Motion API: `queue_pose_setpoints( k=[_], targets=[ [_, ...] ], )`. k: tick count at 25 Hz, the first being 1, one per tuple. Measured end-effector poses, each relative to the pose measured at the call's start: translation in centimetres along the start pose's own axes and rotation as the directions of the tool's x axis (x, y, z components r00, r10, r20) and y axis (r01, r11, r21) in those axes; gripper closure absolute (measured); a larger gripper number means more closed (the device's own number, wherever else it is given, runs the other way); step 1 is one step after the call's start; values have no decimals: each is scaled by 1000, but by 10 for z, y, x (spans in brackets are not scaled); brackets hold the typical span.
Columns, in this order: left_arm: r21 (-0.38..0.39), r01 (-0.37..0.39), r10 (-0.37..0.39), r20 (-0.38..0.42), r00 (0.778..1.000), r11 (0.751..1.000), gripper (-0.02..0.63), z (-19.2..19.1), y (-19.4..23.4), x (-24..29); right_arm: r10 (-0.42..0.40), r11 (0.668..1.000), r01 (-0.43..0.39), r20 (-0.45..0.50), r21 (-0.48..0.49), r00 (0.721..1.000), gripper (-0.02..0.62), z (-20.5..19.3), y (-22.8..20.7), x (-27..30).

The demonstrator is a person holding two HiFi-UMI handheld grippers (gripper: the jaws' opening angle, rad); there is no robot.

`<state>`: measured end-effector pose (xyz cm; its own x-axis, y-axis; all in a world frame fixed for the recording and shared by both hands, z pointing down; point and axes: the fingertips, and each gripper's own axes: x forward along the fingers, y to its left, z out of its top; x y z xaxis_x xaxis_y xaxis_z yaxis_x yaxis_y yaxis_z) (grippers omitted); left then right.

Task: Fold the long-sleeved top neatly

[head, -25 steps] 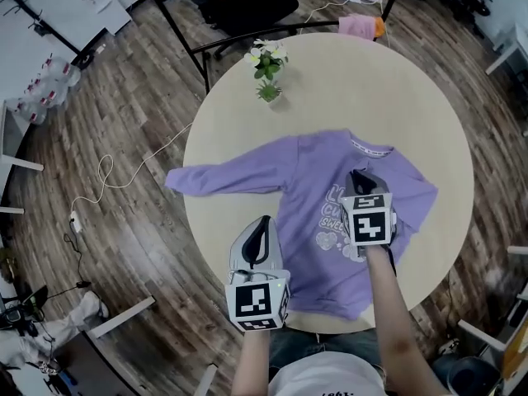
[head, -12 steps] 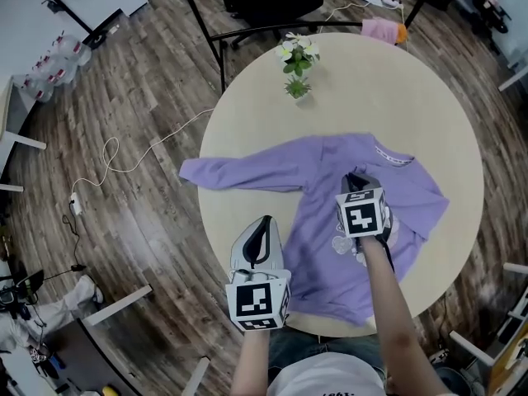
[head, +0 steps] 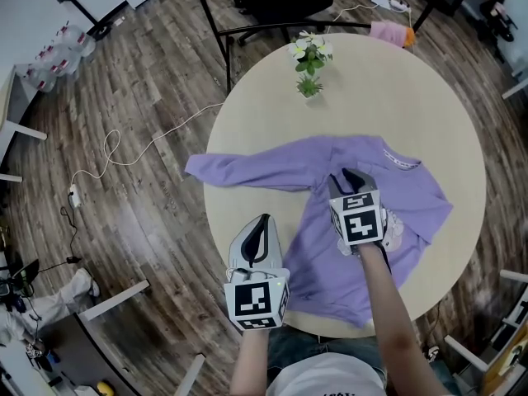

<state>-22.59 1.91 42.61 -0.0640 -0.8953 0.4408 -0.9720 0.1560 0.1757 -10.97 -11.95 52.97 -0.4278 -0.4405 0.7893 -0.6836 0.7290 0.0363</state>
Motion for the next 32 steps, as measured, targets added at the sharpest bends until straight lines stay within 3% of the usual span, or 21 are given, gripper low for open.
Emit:
queue_pose_setpoints(
  k=[7,12,22,32],
  targets=[
    [-12,-27,27,15,1000,1000,606,5,16,-11,65,997,-61,92,-47,994,436,59,37,1],
    [-22,-68,69,19,997,997,606,6,37,-22,144,986,-135,105,-93,984,419,83,83,18],
    [-53,-131,131,-11,991,990,606,-12,70,-34,210,975,-206,36,-84,977,410,67,143,65],
    [-67,-145,144,-32,989,987,606,-23,84,-38,161,984,-165,-59,-68,985,397,44,156,103]
  ],
)
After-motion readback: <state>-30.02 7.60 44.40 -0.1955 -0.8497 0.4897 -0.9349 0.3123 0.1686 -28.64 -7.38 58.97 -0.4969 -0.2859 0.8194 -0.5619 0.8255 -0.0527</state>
